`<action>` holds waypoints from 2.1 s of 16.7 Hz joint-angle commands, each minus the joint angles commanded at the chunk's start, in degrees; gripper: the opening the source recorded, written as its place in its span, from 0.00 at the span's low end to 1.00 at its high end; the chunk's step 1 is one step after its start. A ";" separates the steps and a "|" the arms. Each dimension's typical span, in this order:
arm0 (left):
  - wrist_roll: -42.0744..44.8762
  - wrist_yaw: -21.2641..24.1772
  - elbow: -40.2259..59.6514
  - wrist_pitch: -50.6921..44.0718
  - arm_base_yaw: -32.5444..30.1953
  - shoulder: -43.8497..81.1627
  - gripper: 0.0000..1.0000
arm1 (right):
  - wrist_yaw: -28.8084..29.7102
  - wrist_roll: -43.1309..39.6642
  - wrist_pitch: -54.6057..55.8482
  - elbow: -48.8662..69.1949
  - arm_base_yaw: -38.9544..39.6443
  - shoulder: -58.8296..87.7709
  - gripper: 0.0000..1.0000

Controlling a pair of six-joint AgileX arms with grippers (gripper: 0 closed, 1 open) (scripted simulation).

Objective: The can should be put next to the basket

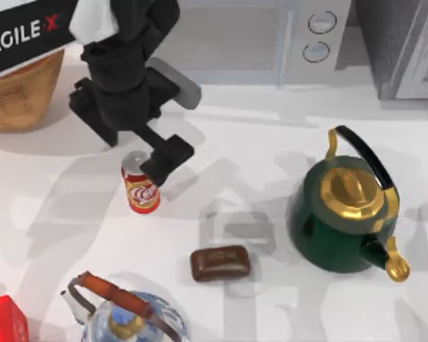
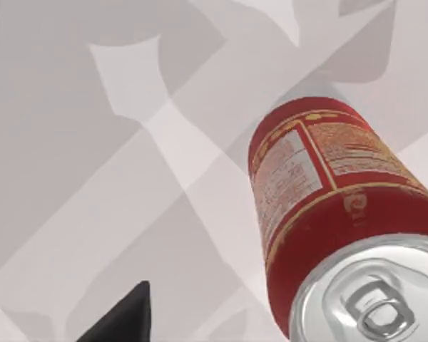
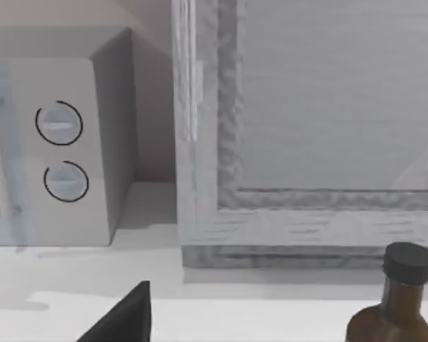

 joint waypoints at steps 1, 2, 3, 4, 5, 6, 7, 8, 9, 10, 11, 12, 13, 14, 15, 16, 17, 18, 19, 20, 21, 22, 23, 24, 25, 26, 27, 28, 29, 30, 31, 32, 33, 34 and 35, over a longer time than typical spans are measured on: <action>0.01 0.00 -1.53 2.15 -0.01 0.36 1.00 | 0.00 0.00 0.00 0.00 0.00 0.00 1.00; 0.01 0.00 -3.16 4.44 -0.01 0.74 1.00 | 0.00 0.00 0.00 0.00 0.00 0.00 1.00; 0.01 0.01 -4.71 6.31 -0.02 1.12 1.00 | 0.00 0.00 0.00 0.00 0.00 0.00 1.00; 0.01 0.01 -5.88 7.57 -0.02 1.40 1.00 | 0.00 0.00 0.00 0.00 0.00 0.00 1.00; 0.02 0.01 -6.48 8.21 -0.02 1.57 1.00 | 0.00 0.00 0.00 0.00 0.00 0.00 1.00; 0.02 0.01 -6.57 8.31 -0.03 1.61 1.00 | 0.00 0.00 0.00 0.00 0.00 0.00 1.00; 0.02 0.01 -6.57 8.31 -0.03 1.61 1.00 | 0.00 0.00 0.00 0.00 0.00 0.00 1.00; 0.02 0.01 -6.57 8.31 -0.03 1.61 1.00 | 0.00 0.00 0.00 0.00 0.00 0.00 1.00; 0.02 0.01 -6.57 8.31 -0.03 1.61 1.00 | 0.00 0.00 0.00 0.00 0.00 0.00 1.00; 0.02 0.01 -6.57 8.31 -0.03 1.61 0.92 | 0.00 0.00 0.00 0.00 0.00 0.00 1.00; 0.02 0.01 -6.57 8.31 -0.03 1.61 0.85 | 0.00 0.00 0.00 0.00 0.00 0.00 1.00; 0.02 0.01 -6.57 8.31 -0.03 1.61 0.77 | 0.00 0.00 0.00 0.00 0.00 0.00 1.00; 0.02 0.01 -6.57 8.31 -0.03 1.61 0.70 | 0.00 0.00 0.00 0.00 0.00 0.00 1.00; 0.02 0.01 -6.57 8.31 -0.03 1.61 0.62 | 0.00 0.00 0.00 0.00 0.00 0.00 1.00; 0.02 0.01 -6.57 8.31 -0.03 1.61 0.55 | 0.00 0.00 0.00 0.00 0.00 0.00 1.00; 0.02 0.01 -6.57 8.31 -0.03 1.61 0.47 | 0.00 0.00 0.00 0.00 0.00 0.00 1.00; 0.02 0.01 -6.57 8.31 -0.03 1.61 0.40 | 0.00 0.00 0.00 0.00 0.00 0.00 1.00; 0.02 0.01 -6.57 8.31 -0.03 1.61 0.32 | 0.00 0.00 0.00 0.00 0.00 0.00 1.00; 0.02 0.01 -6.57 8.31 -0.03 1.61 0.25 | 0.00 0.00 0.00 0.00 0.00 0.00 1.00; 0.02 0.01 -6.57 8.31 -0.03 1.61 0.17 | 0.00 0.00 0.00 0.00 0.00 0.00 1.00; 0.02 0.01 -6.57 8.31 -0.03 1.61 0.10 | 0.00 0.00 0.00 0.00 0.00 0.00 1.00; 0.02 0.01 -6.57 8.31 -0.03 1.61 0.02 | 0.00 0.00 0.00 0.00 0.00 0.00 1.00; 0.02 0.01 -6.57 8.31 -0.03 1.61 0.00 | 0.00 0.00 0.00 0.00 0.00 0.00 1.00; 0.02 0.01 -6.57 8.31 -0.03 1.61 0.00 | 0.00 0.00 0.00 0.00 0.00 0.00 1.00; 0.02 0.01 -6.57 8.31 -0.03 1.61 0.00 | 0.00 0.00 0.00 0.00 0.00 0.00 1.00; 0.02 0.01 -6.57 8.31 -0.03 1.61 0.00 | 0.00 0.00 0.00 0.00 0.00 0.00 1.00; 0.02 0.01 -6.57 8.31 -0.03 1.61 0.00 | 0.00 0.00 0.00 0.00 0.00 0.00 1.00; 0.02 0.01 -6.57 8.31 -0.03 1.61 0.00 | 0.00 0.00 0.00 0.00 0.00 0.00 1.00; 0.02 0.01 -6.57 8.31 -0.03 1.61 0.00 | 0.00 0.00 0.00 0.00 0.00 0.00 1.00; 0.02 0.01 -6.57 8.31 -0.03 1.61 0.00 | 0.00 0.00 0.00 0.00 0.00 0.00 1.00; 0.06 0.04 -6.59 8.30 0.01 1.48 0.00 | 0.00 0.00 0.00 0.00 0.00 0.00 1.00; -0.04 0.04 -6.69 8.29 0.10 1.47 0.00 | 0.00 0.00 0.00 0.00 0.00 0.00 1.00; -0.54 0.04 -7.24 8.23 0.61 1.45 0.00 | 0.00 0.00 0.00 0.00 0.00 0.00 1.00; -1.45 0.03 -8.25 8.11 1.59 1.44 0.00 | 0.00 0.00 0.00 0.00 0.00 0.00 1.00; -2.74 -0.02 -9.61 7.98 3.06 1.41 0.00 | 0.00 0.00 0.00 0.00 0.00 0.00 1.00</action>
